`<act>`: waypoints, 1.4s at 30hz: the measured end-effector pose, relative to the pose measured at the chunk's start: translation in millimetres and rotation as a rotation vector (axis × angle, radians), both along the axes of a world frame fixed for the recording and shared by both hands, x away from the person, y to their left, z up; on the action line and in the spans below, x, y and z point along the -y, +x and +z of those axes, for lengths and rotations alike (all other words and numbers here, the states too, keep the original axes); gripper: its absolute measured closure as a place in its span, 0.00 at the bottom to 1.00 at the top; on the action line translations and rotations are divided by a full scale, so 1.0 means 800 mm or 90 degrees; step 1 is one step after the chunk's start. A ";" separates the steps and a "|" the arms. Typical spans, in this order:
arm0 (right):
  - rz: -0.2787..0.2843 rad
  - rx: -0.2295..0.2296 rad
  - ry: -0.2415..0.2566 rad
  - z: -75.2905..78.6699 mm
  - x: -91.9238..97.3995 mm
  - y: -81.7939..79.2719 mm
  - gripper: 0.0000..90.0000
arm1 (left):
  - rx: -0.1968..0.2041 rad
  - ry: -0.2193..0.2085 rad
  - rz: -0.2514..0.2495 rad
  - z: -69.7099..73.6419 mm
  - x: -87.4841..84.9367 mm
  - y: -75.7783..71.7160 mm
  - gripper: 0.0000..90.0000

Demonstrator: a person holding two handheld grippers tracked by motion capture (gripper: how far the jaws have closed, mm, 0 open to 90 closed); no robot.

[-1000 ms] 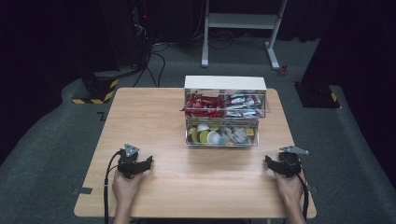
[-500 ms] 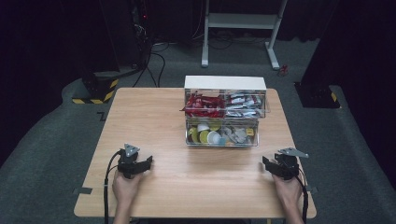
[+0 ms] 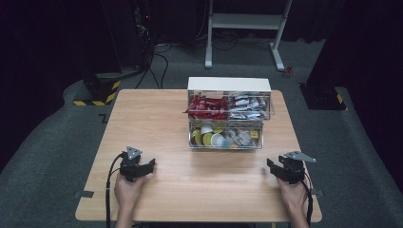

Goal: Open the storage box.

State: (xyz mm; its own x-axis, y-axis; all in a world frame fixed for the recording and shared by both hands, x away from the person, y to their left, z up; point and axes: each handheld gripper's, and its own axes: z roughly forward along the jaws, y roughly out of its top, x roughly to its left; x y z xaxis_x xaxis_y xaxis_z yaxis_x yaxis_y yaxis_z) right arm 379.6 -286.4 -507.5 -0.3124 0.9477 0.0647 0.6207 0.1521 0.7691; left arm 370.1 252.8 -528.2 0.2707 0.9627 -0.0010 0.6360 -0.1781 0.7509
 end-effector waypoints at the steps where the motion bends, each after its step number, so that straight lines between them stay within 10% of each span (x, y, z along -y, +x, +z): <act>1: 0.001 0.001 -0.003 0.001 -0.001 0.000 0.50 | 0.000 0.000 0.000 0.000 0.000 0.000 0.31; 42: 0.060 0.053 0.066 0.054 -0.020 0.005 0.57 | 0.000 0.000 -0.002 0.000 0.000 0.000 0.31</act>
State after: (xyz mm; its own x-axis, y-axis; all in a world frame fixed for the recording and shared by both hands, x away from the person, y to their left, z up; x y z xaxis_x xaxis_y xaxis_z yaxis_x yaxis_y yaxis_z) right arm 383.2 -270.5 -464.1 -0.4081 0.9035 0.1310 0.5407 0.1236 0.8321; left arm 370.0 252.7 -528.3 0.2731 0.9620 -0.0010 0.6356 -0.1797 0.7508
